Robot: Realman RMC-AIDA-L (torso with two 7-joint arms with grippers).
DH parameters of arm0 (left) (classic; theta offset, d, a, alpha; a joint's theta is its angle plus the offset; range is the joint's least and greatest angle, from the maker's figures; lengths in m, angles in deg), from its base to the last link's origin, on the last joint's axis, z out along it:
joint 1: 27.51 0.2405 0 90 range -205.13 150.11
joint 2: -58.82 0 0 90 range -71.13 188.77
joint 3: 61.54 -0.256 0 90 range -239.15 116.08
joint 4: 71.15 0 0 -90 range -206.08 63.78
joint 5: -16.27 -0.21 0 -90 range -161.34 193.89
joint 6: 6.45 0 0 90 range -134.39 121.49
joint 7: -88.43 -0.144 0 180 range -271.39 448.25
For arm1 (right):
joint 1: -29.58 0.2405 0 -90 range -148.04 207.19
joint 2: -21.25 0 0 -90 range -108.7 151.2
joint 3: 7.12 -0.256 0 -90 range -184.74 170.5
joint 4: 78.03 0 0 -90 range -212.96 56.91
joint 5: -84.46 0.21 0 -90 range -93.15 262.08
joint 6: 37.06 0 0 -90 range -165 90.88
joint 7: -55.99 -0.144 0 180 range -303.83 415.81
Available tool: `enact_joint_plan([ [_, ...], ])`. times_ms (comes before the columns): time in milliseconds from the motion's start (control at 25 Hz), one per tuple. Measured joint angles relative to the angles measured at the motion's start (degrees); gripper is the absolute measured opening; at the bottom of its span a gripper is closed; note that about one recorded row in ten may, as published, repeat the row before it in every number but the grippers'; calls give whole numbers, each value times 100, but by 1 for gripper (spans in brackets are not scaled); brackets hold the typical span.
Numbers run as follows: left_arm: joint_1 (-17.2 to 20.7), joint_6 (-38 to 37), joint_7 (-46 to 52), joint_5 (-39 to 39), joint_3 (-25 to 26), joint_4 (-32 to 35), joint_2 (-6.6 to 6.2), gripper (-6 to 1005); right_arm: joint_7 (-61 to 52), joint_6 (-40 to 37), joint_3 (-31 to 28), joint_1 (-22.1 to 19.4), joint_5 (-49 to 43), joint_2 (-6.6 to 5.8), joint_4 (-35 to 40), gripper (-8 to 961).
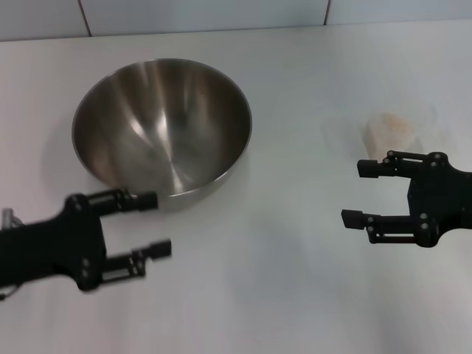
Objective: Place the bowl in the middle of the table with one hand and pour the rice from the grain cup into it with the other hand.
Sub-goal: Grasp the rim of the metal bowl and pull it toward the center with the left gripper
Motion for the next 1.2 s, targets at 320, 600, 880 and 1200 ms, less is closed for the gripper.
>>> enact_joint_plan([
  [320,-345,443,2073,68,928,382,-83,685,72,1,4,69,0,0,-28,785],
  [600,-952,1482,5126,-1463,937,1585,-153,682,260,-2,13,111,35,0,-117,785],
  [880,-1427,1841,6778,-3435,905,2487,-57,680,482,-1,15,187,65,-2,-264,785],
  [1200,-1925,1781,7780,-4725,152,3094,-24,676,982,-1,-116,275,382,-21,-719,785],
])
